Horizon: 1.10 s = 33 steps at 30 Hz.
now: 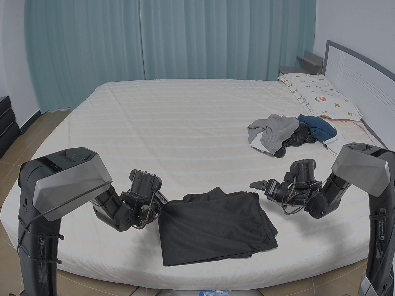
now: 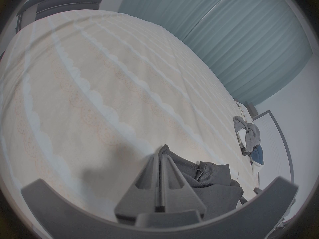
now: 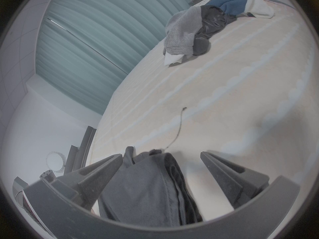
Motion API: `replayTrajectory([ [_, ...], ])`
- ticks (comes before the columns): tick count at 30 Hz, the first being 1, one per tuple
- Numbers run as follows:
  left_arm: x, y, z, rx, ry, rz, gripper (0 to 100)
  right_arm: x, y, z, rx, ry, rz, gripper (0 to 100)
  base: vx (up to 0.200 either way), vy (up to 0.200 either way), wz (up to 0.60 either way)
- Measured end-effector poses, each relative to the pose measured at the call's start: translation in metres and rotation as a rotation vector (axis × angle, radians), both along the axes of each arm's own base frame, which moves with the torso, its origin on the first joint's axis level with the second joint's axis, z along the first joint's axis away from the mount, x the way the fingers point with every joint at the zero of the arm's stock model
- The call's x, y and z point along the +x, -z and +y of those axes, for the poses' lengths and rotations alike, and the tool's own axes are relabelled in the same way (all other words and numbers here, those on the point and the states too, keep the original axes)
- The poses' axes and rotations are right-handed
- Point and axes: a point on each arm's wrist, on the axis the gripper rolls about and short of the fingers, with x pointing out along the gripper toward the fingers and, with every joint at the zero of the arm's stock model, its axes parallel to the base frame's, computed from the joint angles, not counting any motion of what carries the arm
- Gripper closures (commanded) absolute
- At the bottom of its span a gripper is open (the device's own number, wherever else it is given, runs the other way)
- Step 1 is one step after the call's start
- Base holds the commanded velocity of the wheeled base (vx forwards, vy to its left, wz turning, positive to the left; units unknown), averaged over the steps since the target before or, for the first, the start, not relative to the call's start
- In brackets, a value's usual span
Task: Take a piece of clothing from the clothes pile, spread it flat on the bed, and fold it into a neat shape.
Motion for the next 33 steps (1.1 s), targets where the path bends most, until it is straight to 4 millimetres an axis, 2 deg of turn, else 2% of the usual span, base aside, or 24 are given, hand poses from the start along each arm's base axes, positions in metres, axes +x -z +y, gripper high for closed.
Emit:
replayTrajectory([
  [4, 0.000, 0.000, 0.000, 0.000, 0.001, 0.000, 100, 0.005, 0.005, 0.005, -0.001, -0.009, -0.002, 0, 0.000, 0.000, 0.00],
  [5, 0.000, 0.000, 0.000, 0.000, 0.001, 0.000, 100, 0.006, 0.007, 0.007, -0.003, -0.013, -0.001, 100, 0.000, 0.000, 0.00],
  [13, 0.000, 0.000, 0.000, 0.000, 0.001, 0.000, 100, 0.011, 0.017, 0.017, -0.022, -0.028, -0.015, 100, 0.000, 0.000, 0.00],
  [26, 0.000, 0.001, -0.001, 0.006, 0.004, 0.001, 100, 0.029, 0.009, 0.008, -0.016, 0.046, -0.073, 100, 0.000, 0.000, 0.00],
  [33, -0.001, 0.004, -0.002, 0.025, 0.019, 0.002, 100, 0.032, 0.011, 0.008, -0.012, 0.050, -0.088, 100, 0.000, 0.000, 0.00],
])
